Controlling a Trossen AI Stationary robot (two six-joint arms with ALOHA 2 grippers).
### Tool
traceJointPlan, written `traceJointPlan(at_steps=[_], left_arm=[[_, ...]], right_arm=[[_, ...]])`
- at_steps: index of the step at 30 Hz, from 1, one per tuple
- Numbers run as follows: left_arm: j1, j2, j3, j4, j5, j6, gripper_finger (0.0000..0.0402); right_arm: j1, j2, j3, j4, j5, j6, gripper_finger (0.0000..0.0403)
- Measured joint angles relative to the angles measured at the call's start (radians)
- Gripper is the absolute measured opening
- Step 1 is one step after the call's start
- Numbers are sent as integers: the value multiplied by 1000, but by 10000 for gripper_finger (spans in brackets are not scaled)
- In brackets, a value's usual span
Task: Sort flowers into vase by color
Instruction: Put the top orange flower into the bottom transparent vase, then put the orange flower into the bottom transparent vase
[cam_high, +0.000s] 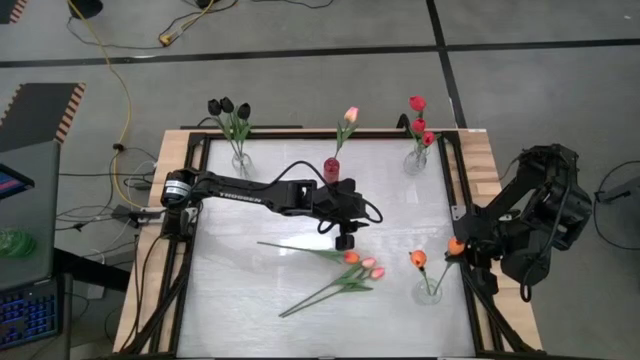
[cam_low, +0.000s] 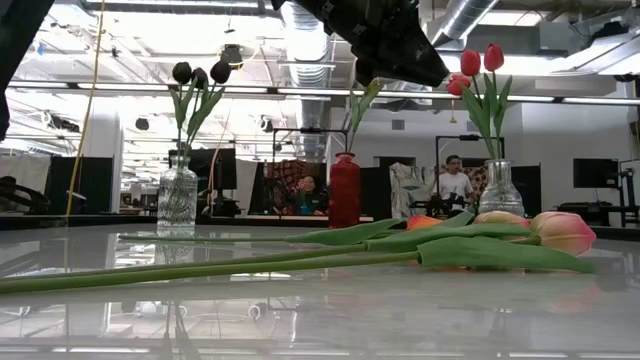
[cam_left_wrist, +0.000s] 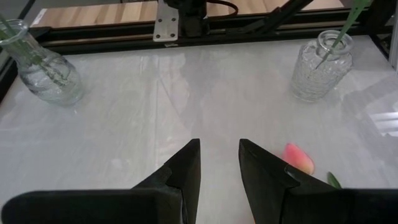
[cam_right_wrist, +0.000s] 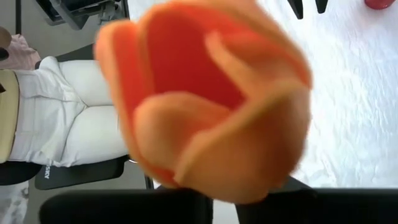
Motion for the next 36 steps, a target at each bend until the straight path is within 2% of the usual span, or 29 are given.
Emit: traceJointPlan(at_steps=[4, 12, 20, 24, 27, 32, 36], left_arm=[[0, 0, 0, 0, -1, -2, 97], [0, 0, 0, 0, -1, -2, 97], [0, -7, 0, -13, -1, -2, 98], [0, -39, 0, -56, -1, 3, 98], [0, -63, 1, -96, -4, 4, 98], [-1, -68, 1, -170, -4, -5, 98], [-5, -71, -48, -169, 8, -37, 98]], right_arm=[[0, 0, 0, 0, -5, 0, 115], [0, 0, 0, 0, -114, 3, 182], [0, -3, 0, 0, -213, -4, 188], [0, -20, 0, 0, -204, 8, 184], [0, -56, 0, 0, -125, 13, 183], [0, -133, 0, 0, 182, -74, 183], [-2, -203, -20, 1, 324, -138, 182]])
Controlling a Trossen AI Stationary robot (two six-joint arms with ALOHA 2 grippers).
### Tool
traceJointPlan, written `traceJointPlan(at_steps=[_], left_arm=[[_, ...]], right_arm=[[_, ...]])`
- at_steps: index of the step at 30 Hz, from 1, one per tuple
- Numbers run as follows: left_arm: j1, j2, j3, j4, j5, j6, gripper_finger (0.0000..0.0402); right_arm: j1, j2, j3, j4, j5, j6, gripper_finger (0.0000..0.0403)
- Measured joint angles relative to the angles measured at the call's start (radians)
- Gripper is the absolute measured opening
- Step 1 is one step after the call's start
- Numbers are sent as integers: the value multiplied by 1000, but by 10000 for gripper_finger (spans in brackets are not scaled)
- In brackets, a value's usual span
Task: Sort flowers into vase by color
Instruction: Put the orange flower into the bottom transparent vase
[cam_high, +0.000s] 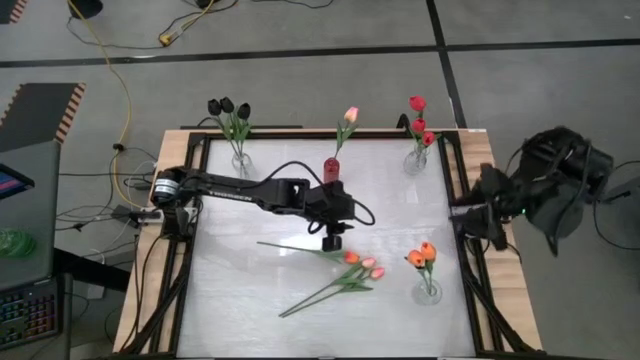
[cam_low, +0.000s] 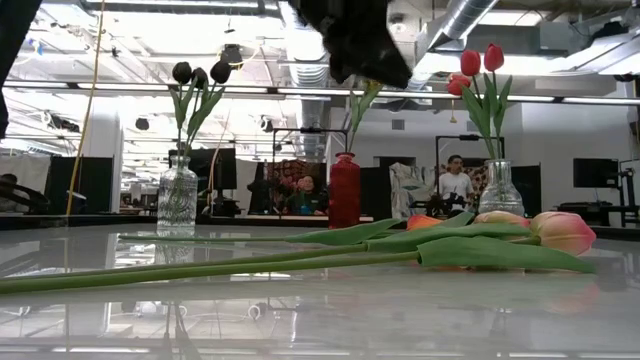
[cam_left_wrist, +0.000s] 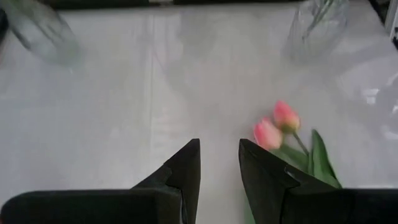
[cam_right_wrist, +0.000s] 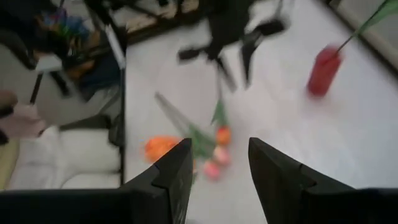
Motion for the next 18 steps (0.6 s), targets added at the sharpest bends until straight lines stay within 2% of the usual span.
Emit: traceJointPlan(at_steps=[3, 8, 14, 18], left_arm=[[-2, -4, -75, 7, 3, -25, 98], [-16, -12, -173, 23, 4, -32, 98], [-40, -11, -232, 14, 6, -32, 98], [-53, -6, -243, 11, 5, -15, 98]], right_arm=[[-7, -70, -93, -1, 66, -7, 182], [-27, -220, -343, 55, 132, 61, 182], [-52, -422, -666, 283, 164, 88, 182], [-69, -527, -851, 487, 189, 0, 182]])
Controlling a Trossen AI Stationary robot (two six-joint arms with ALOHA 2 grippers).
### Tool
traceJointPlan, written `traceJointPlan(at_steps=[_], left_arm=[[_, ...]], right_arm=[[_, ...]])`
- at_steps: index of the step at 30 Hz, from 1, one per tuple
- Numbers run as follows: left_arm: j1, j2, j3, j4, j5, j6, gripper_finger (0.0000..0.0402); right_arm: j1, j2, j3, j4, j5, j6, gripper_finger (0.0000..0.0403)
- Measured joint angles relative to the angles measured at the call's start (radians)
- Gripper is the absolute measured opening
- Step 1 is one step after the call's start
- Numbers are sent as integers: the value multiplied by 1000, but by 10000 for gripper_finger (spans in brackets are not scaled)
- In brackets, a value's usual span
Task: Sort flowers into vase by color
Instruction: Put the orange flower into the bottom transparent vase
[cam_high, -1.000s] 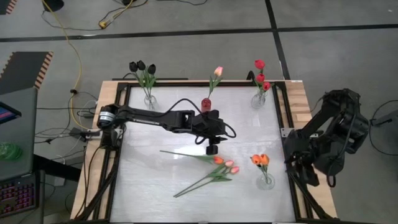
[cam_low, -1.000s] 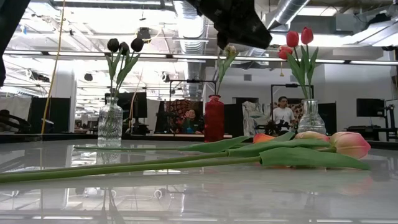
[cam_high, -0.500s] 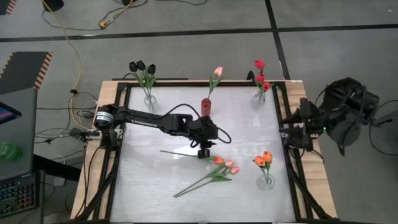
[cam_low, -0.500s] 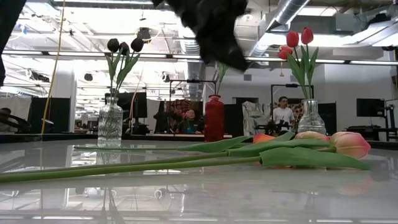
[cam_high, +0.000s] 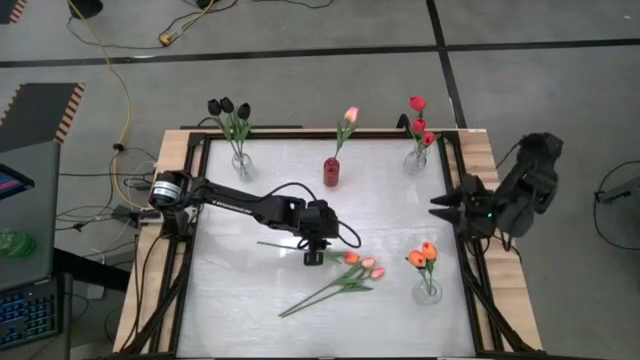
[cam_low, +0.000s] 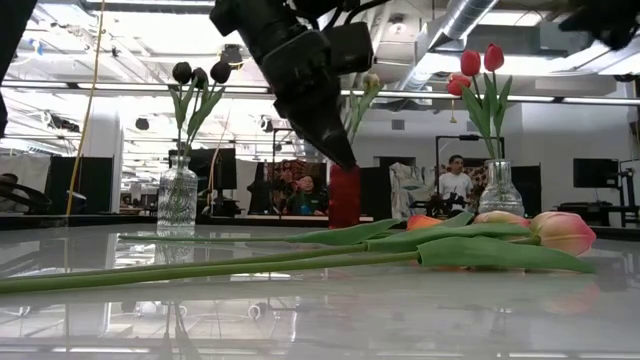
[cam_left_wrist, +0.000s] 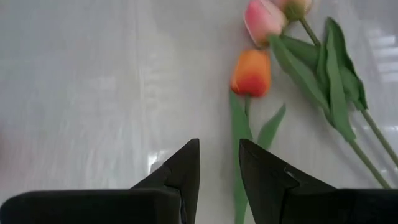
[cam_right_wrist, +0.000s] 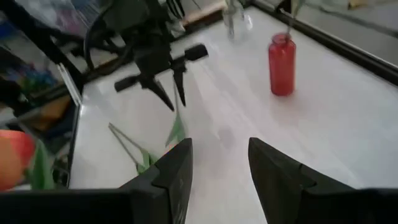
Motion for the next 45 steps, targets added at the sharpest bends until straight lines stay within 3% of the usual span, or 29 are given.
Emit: traceJointPlan(at_steps=[8, 17, 35, 45], left_arm=[[-16, 4, -7, -45, -2, -3, 98], [-17, 4, -7, -91, -10, -11, 98], [-24, 64, -8, -182, -2, -19, 97], [-29, 128, -5, -83, -1, 2, 97]], right_arm=[[-81, -107, -213, 120, 108, 5, 182], [-161, -107, -306, 241, 95, -6, 182], [-173, -22, -321, 265, 94, -18, 182], [-173, 20, -320, 256, 95, -20, 182]])
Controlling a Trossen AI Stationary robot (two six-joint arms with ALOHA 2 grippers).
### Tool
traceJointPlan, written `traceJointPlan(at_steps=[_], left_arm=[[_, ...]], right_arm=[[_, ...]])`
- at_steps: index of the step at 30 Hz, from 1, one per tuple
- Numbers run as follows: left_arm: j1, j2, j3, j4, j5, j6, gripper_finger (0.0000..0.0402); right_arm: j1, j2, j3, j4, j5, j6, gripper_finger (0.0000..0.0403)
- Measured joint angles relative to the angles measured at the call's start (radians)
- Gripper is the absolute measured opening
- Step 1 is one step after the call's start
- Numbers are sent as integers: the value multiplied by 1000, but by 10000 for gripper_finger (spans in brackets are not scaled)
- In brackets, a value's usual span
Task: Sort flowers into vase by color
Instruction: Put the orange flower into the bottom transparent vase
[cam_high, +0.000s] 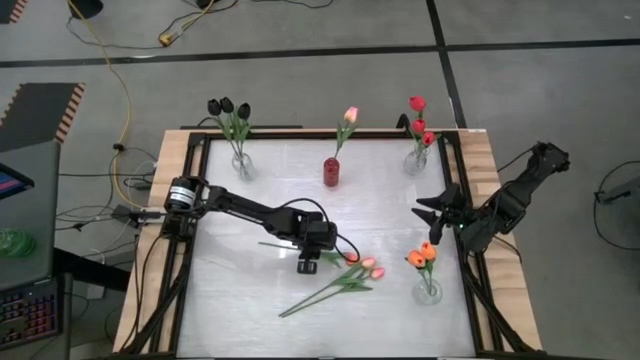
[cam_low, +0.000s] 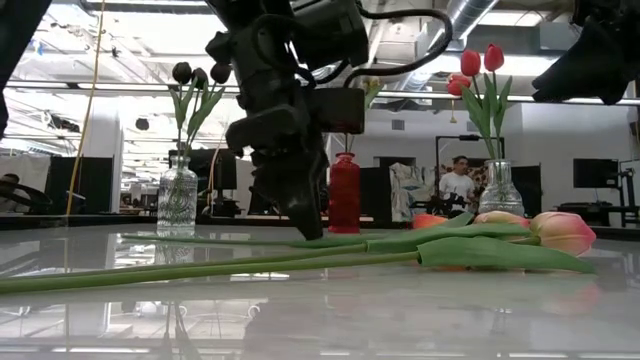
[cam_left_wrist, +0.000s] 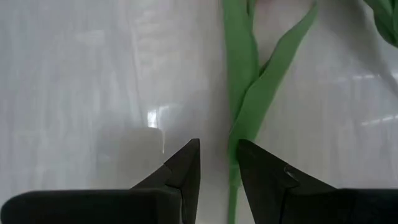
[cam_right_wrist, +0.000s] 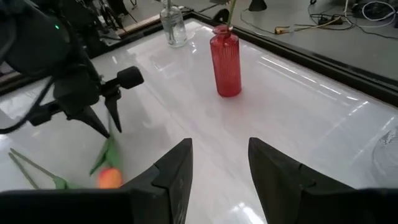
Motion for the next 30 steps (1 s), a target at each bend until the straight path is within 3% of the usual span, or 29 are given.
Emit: traceJointPlan(at_steps=[18, 22, 30], left_arm=[[-18, 37, 9, 21, 28, -24, 98], [-39, 49, 10, 25, -26, -11, 97], [-47, 52, 9, 27, -50, -11, 40]], right_arm=[[0, 5, 0, -5, 0, 0, 182], [0, 5, 0, -4, 0, 0, 182], [0, 5, 0, -5, 0, -6, 182]])
